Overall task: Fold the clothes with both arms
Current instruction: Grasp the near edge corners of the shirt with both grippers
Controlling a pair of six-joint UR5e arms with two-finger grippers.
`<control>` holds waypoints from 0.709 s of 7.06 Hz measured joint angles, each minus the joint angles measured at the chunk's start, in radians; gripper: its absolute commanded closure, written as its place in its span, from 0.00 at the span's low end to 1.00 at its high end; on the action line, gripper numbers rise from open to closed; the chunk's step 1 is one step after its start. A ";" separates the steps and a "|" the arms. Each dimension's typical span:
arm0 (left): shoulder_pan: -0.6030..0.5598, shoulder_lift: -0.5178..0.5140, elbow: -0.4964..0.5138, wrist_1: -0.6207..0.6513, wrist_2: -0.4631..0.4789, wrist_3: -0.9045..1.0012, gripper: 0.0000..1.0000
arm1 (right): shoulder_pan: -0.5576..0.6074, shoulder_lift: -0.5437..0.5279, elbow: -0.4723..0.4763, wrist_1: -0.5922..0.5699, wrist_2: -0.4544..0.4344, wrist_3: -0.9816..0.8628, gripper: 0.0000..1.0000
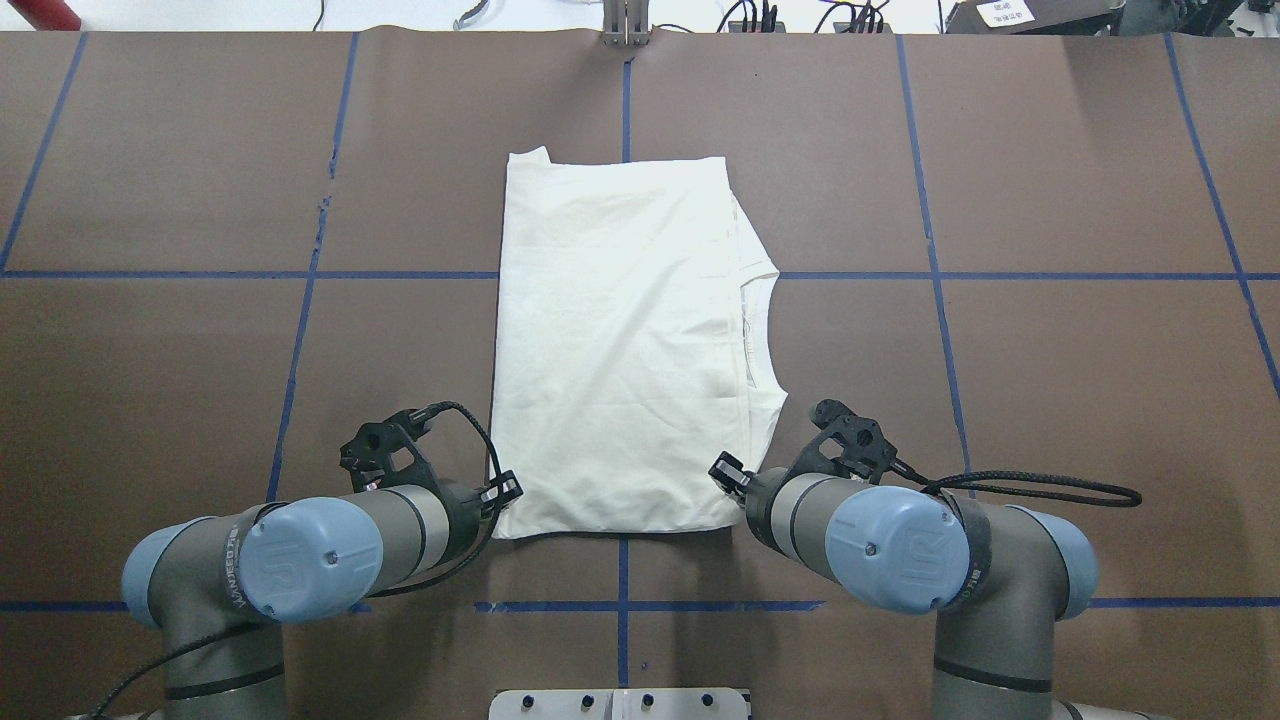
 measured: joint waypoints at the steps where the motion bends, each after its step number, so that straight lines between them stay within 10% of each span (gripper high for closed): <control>1: 0.000 0.001 -0.058 0.055 -0.002 -0.001 1.00 | -0.005 -0.026 0.039 0.000 0.000 0.003 1.00; 5: -0.001 -0.025 -0.320 0.309 -0.074 -0.020 1.00 | -0.036 -0.166 0.303 -0.007 -0.015 0.006 1.00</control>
